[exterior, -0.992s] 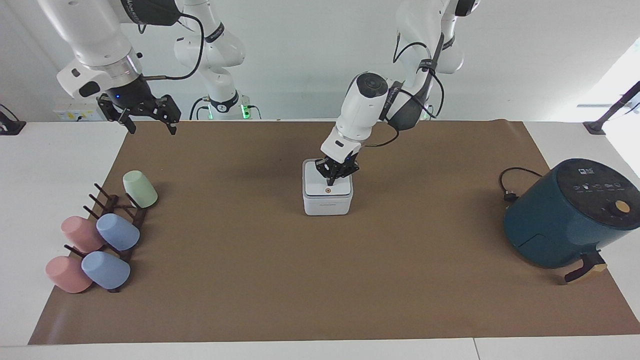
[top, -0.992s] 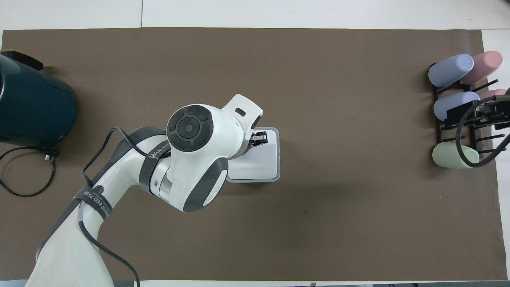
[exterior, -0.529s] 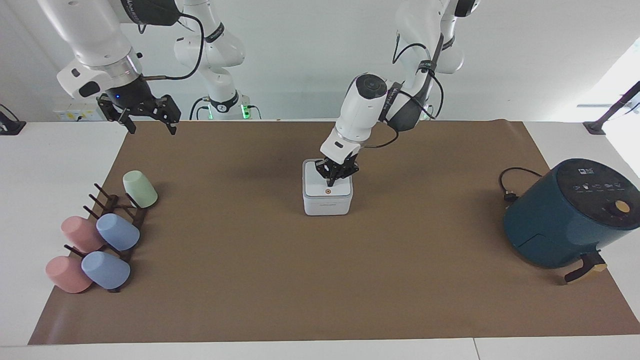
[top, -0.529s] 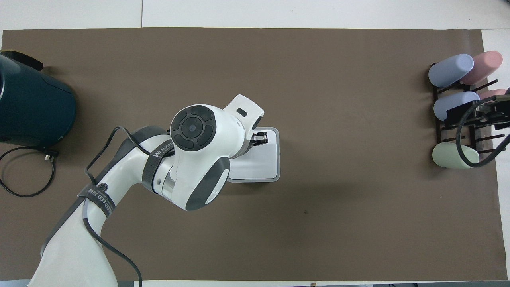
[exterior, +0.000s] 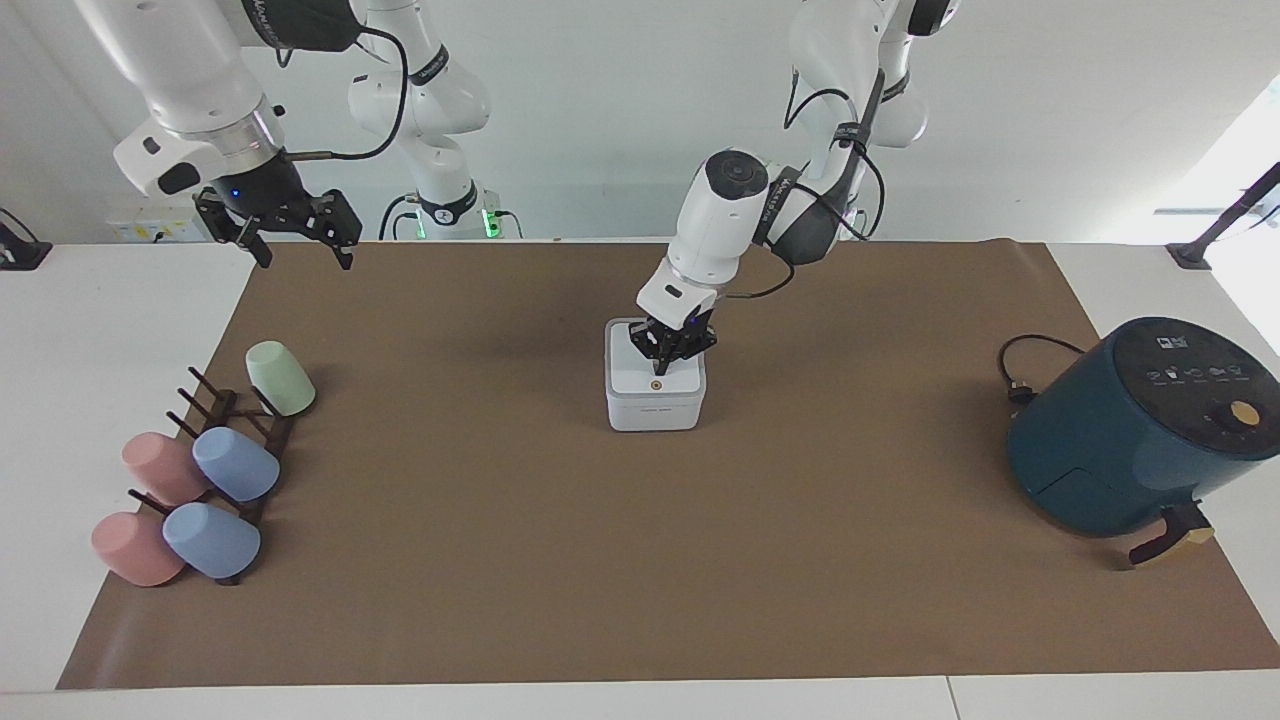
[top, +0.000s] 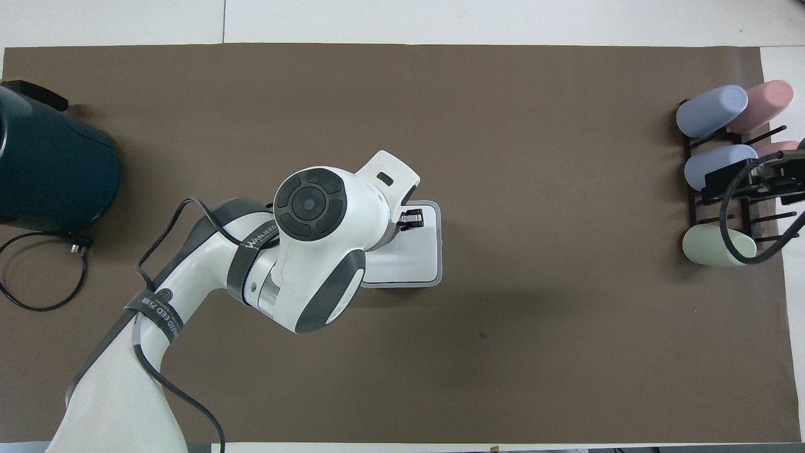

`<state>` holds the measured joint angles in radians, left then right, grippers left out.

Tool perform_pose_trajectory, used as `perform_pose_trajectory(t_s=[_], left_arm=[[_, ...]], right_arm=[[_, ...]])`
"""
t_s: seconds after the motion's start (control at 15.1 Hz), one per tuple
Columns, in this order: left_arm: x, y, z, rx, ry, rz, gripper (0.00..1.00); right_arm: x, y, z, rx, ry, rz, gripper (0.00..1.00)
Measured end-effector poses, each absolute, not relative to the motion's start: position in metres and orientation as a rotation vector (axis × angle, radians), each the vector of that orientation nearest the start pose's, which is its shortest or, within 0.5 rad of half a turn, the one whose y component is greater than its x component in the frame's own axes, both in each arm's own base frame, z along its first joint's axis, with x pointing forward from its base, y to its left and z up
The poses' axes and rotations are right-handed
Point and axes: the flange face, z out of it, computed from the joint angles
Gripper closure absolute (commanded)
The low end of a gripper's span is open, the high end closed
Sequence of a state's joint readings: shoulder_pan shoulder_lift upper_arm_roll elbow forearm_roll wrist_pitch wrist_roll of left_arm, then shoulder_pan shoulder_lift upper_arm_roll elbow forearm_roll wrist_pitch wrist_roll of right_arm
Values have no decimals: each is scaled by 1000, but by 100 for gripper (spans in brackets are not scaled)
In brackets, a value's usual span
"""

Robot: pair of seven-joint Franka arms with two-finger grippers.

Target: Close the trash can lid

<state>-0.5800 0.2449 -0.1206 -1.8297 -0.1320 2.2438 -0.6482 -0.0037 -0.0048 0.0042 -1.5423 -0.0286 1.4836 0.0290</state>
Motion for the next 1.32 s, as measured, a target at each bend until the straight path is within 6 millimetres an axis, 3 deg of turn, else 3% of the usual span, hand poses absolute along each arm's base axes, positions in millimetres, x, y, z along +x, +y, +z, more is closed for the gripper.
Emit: perform_pose_trajectory(t_s=[0.2,0.4,0.6,0.73,0.93,1.19,1.26,1.32], left_arm=[[492,-411,434,-3339,-35,-35,100],[498,-409,467,-3330,-32,-5,100],[510,-378,506,-3316,-62,9,100],[517,-335,540,-3305,-44,5,100],[525,-250,582,-3276,43,29,100],[534,-141,608,-3245,188,87,100],[536,-118,611,-3235,207,96,42],[537,-102,612,-3219,214,102,0]], right_arm=[[544,-3,633,-3169,48,85,0],[544,-3,633,-3169,48,85,0],[544,-3,633,-3169,48,85,0],[544,-3,633,-3169,48,85,0],[544,-3,633,-3169,48,85,0],[544,-3,633,-3169,48,85,0],[544,-3,633,-3169,48,85,0],[544,-3,633,-3169,48,85,0]])
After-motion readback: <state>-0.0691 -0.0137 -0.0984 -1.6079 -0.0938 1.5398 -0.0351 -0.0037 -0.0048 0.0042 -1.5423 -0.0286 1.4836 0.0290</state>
